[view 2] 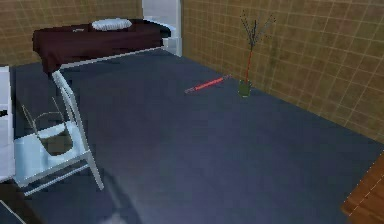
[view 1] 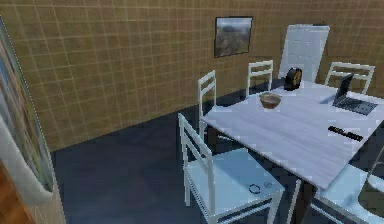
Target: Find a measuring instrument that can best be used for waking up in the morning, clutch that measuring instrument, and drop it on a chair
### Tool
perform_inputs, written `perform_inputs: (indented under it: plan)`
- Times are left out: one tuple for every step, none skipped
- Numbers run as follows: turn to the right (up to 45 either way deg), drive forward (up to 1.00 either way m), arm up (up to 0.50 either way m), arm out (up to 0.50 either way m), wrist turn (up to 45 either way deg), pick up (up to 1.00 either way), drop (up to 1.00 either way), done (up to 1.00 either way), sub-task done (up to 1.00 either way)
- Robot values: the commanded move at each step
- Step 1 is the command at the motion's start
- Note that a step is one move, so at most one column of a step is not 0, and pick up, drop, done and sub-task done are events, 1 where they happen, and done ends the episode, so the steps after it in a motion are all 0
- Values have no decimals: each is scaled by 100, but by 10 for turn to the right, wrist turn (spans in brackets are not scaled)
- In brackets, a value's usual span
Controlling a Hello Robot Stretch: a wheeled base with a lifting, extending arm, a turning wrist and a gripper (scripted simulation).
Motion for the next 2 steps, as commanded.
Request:
perform_inputs:
  plan:
    - [60, 0, 0, 0, 0, 0, 0, 0, 0]
    - [0, 40, 0, 0, 0, 0, 0, 0, 0]
